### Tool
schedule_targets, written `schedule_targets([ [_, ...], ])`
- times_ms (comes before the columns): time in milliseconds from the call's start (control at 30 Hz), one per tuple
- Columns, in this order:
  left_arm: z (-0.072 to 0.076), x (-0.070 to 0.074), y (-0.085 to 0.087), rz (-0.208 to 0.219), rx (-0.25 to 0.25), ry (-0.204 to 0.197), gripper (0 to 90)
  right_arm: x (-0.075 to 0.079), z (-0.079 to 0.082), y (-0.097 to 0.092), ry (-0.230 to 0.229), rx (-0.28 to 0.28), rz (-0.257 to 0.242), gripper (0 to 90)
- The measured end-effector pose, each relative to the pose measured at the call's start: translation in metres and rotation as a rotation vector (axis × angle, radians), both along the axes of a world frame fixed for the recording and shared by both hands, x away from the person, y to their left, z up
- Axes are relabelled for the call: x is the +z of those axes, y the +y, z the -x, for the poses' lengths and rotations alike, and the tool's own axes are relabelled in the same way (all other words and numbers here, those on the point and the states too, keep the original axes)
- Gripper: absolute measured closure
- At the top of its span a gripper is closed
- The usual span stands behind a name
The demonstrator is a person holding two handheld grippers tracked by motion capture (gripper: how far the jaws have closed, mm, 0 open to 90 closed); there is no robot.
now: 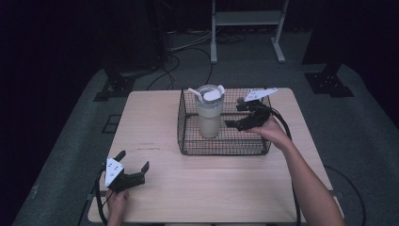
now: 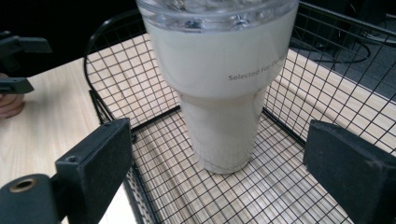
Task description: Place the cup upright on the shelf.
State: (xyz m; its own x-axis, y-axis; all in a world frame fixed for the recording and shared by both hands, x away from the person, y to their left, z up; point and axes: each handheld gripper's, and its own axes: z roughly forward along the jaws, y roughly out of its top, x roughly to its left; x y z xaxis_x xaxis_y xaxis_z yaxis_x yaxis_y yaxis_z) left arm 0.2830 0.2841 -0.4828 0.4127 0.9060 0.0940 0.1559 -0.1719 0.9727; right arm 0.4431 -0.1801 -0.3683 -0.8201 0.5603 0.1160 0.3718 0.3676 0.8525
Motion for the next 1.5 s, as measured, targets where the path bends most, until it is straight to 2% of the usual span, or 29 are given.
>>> schedule_targets([
  [733,0.0,0.0,0.0,-0.001,0.0,0.0,0.0,0.013,0.035,-0.015,-0.035,0.044,-0.007,7.7],
  [967,0.0,0.0,0.0,-0.005,0.0,-0.001,0.0,0.009,0.048,-0.022,-0.035,0.05,-0.014,7.7],
  [1500,0.0,0.0,0.0,0.001,0.001,-0.001,0.0,0.003,0.068,-0.036,-0.036,0.051,-0.034,7.7],
])
